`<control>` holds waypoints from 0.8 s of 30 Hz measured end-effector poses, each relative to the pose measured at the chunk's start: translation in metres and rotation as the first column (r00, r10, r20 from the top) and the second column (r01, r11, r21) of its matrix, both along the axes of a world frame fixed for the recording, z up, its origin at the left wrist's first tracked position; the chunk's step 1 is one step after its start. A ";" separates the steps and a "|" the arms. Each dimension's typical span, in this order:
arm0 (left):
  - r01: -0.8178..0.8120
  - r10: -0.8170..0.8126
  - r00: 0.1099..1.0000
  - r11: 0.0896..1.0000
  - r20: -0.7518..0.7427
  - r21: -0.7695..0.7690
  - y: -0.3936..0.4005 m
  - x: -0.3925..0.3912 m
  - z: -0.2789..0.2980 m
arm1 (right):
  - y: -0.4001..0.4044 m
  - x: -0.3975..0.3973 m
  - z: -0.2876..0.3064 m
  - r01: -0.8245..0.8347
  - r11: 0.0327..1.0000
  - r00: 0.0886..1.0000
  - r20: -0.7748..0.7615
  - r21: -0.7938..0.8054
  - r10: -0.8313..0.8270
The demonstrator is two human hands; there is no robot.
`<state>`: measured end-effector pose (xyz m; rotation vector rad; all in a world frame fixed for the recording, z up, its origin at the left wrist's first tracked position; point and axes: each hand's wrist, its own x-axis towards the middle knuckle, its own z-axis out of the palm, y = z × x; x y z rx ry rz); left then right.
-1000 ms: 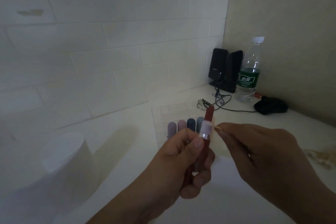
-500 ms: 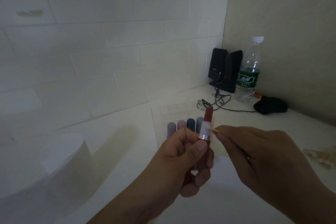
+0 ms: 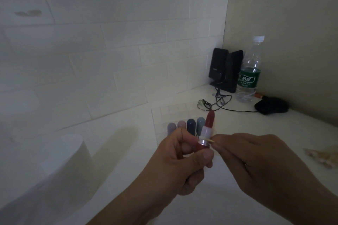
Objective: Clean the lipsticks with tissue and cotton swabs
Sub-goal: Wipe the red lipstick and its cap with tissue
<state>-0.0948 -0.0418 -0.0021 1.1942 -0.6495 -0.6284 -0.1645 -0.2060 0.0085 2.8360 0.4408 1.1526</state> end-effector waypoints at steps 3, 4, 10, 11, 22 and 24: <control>-0.007 0.007 1.000 1.000 0.000 -0.001 0.001 0.000 0.001 | -0.002 0.000 0.000 0.006 0.994 1.000 0.030 0.112 -0.010; -0.012 0.012 1.000 1.000 0.007 0.001 0.000 0.000 0.001 | -0.001 0.000 0.000 0.019 0.994 0.999 0.038 0.109 -0.023; -0.069 0.069 0.997 0.998 0.021 0.006 -0.001 0.001 0.000 | -0.002 0.001 -0.002 0.023 0.995 0.999 0.029 0.101 -0.026; -0.072 0.072 0.997 0.997 0.018 0.006 -0.001 0.000 0.000 | -0.003 0.000 -0.002 0.023 0.992 0.999 0.033 0.122 -0.027; -0.003 0.003 1.000 1.000 -0.007 -0.022 0.000 0.003 -0.003 | -0.004 0.000 -0.002 0.005 0.987 1.000 0.013 0.163 -0.007; 0.036 -0.036 0.999 0.999 0.001 -0.017 0.000 0.001 -0.003 | -0.003 0.000 -0.004 0.010 0.991 1.000 0.013 0.134 -0.012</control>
